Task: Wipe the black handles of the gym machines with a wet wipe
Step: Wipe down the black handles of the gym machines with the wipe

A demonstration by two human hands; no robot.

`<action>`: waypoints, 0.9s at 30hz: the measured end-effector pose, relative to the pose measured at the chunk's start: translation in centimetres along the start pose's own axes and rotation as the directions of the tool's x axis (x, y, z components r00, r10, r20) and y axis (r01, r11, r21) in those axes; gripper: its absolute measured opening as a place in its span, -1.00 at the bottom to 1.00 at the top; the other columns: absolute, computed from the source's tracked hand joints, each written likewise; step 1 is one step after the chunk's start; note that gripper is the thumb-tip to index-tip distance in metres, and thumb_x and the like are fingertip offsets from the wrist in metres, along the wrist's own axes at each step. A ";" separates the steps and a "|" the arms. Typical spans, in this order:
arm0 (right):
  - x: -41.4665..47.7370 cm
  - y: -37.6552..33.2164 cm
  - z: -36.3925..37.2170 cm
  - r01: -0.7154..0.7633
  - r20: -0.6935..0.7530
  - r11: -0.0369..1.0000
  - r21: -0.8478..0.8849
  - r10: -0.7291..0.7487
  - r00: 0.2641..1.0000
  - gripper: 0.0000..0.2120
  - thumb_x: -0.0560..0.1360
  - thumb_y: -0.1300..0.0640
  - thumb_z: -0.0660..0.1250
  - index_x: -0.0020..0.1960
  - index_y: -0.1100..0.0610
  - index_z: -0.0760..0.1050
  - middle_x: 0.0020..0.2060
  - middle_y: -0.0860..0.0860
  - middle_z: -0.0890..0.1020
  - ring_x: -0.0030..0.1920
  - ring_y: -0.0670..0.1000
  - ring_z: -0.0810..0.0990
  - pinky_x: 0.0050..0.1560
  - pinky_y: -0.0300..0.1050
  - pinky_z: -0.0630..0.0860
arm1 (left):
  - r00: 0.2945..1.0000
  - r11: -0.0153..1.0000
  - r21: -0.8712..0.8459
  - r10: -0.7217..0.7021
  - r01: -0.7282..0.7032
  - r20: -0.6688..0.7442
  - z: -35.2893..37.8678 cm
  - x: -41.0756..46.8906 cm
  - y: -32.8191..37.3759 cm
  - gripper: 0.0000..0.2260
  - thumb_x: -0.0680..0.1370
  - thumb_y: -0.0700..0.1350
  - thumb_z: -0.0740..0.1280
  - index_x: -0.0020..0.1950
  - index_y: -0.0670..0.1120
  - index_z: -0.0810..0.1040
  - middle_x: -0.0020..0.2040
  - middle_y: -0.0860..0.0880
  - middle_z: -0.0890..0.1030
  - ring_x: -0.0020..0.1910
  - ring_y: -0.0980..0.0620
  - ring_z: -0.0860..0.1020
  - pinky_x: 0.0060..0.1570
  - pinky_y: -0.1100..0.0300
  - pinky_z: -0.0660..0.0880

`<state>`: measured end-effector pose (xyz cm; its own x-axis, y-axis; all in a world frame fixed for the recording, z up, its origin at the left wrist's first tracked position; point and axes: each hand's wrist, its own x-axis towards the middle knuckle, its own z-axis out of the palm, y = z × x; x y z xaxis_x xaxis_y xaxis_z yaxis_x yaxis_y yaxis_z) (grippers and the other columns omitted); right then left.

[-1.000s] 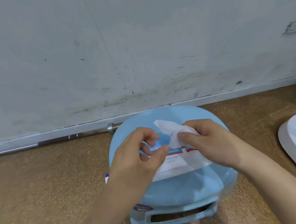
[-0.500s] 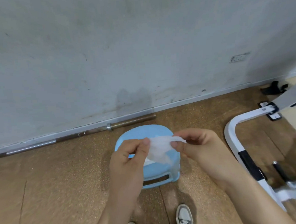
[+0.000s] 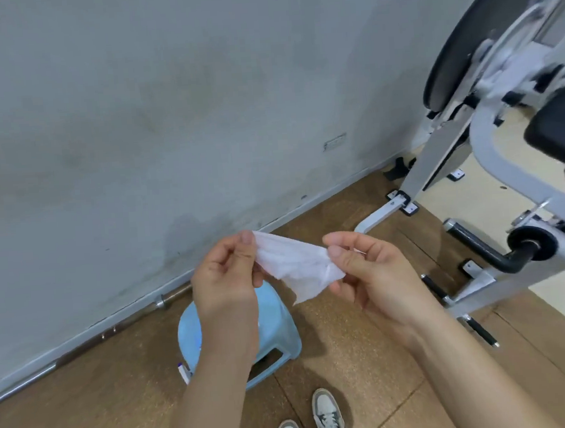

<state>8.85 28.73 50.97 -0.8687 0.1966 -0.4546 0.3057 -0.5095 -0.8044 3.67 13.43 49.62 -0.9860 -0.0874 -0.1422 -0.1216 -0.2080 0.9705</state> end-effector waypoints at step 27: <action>-5.3 -8.3 -30.9 0.210 -0.587 0.976 0.051 -0.141 0.797 -0.81 0.53 0.32 0.27 -0.09 0.15 0.65 -0.25 0.24 0.64 -0.39 0.08 0.55 -0.36 -0.09 0.55 | 0.461 0.906 0.331 -0.420 0.265 0.781 32.6 -12.1 -8.0 -0.81 0.40 -0.21 0.39 -0.03 -0.25 0.58 -0.20 -0.19 0.63 -0.31 -0.02 0.57 -0.33 0.18 0.51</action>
<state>22.98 57.83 48.18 -0.5069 0.7204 -0.4734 0.0957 -0.4988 -0.8614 12.86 47.86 49.94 -0.4931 0.8083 -0.3217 -0.4096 0.1105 0.9055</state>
